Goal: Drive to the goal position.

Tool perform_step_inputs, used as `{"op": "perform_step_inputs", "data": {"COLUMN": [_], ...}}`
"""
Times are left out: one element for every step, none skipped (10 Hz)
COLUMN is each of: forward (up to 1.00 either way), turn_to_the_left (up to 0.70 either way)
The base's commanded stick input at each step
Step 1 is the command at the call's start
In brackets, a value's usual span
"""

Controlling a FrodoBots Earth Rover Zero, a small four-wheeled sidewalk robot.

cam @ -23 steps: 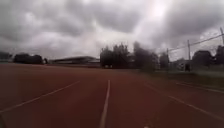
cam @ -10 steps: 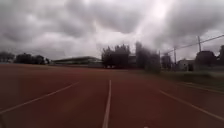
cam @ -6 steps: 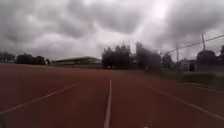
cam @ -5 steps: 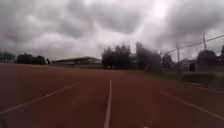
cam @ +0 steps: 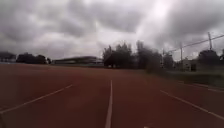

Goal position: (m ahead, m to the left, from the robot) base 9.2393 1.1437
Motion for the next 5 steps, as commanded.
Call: {"op": "perform_step_inputs", "data": {"forward": [0.70, 0.70, 0.70, 0.70, 0.70], "turn_to_the_left": [0.00, 0.00, 0.00, 0.00, 0.00]}}
